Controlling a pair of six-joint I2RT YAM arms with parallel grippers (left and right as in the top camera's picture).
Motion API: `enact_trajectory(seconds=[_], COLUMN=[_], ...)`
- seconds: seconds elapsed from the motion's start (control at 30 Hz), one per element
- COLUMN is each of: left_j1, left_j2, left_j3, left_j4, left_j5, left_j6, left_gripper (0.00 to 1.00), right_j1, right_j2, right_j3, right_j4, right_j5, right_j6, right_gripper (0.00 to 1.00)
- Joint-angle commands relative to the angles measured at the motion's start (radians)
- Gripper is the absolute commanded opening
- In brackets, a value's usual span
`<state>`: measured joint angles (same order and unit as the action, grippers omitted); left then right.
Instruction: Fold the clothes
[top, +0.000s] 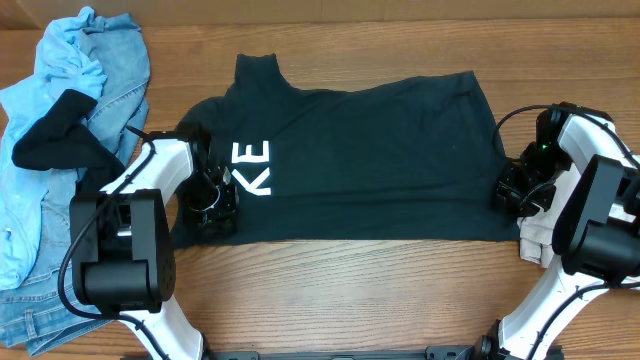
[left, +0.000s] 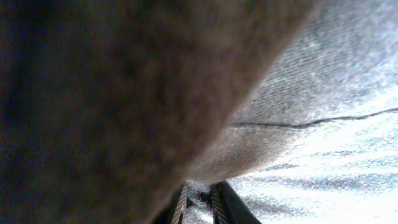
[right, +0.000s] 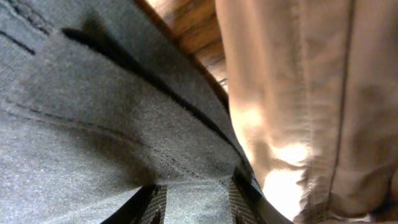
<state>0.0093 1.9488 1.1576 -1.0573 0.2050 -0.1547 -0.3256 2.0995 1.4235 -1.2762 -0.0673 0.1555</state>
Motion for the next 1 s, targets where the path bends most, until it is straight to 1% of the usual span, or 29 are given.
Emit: enact_trajectory(seconds=[0.0, 0.1, 0.2, 0.3, 0.4, 0.5, 0.57, 0.63, 0.67, 0.73, 0.77, 0.97], left_j1=[0.005, 0.005, 0.005, 0.005, 0.005, 0.005, 0.005, 0.005, 0.005, 0.005, 0.004, 0.003], left_j2=[0.117, 0.117, 0.113, 0.035, -0.090, -0.190, -0.214, -0.215, -0.215, -0.215, -0.215, -0.215], left_j3=[-0.085, -0.085, -0.069, -0.010, 0.071, 0.101, 0.101, 0.101, 0.101, 0.101, 0.101, 0.101], left_j4=[0.023, 0.026, 0.026, 0.042, 0.040, 0.041, 0.027, -0.004, -0.016, -0.024, -0.023, -0.024], left_j5=[-0.080, -0.081, -0.055, 0.036, 0.050, 0.051, 0.051, 0.052, 0.052, 0.058, 0.059, 0.058], left_j6=[-0.010, -0.010, 0.006, 0.027, 0.028, 0.027, 0.027, 0.027, 0.027, 0.027, 0.027, 0.028], left_gripper=[0.19, 0.18, 0.18, 0.23, 0.25, 0.37, 0.39, 0.38, 0.39, 0.42, 0.42, 0.42], right_j1=[-0.006, -0.006, -0.006, -0.007, -0.007, -0.012, -0.024, -0.042, -0.052, -0.089, -0.112, -0.268], right_j2=[-0.010, -0.087, -0.172, -0.224, -0.230, -0.230, -0.230, -0.228, -0.225, -0.224, -0.224, -0.224], right_j3=[0.047, 0.095, 0.116, 0.116, 0.116, 0.113, 0.092, 0.040, 0.012, -0.070, -0.096, -0.143], right_j4=[-0.005, -0.016, -0.024, -0.043, -0.081, -0.105, -0.080, -0.018, 0.013, 0.115, 0.151, 0.225], right_j5=[-0.052, -0.052, -0.002, 0.040, 0.040, 0.048, 0.052, 0.051, 0.051, 0.051, 0.050, 0.019], right_j6=[-0.037, -0.048, -0.044, -0.013, 0.002, 0.001, 0.001, 0.001, 0.001, 0.001, 0.002, 0.002], right_gripper=[0.37, 0.37, 0.36, 0.32, 0.32, 0.32, 0.32, 0.27, 0.26, 0.20, 0.18, 0.18])
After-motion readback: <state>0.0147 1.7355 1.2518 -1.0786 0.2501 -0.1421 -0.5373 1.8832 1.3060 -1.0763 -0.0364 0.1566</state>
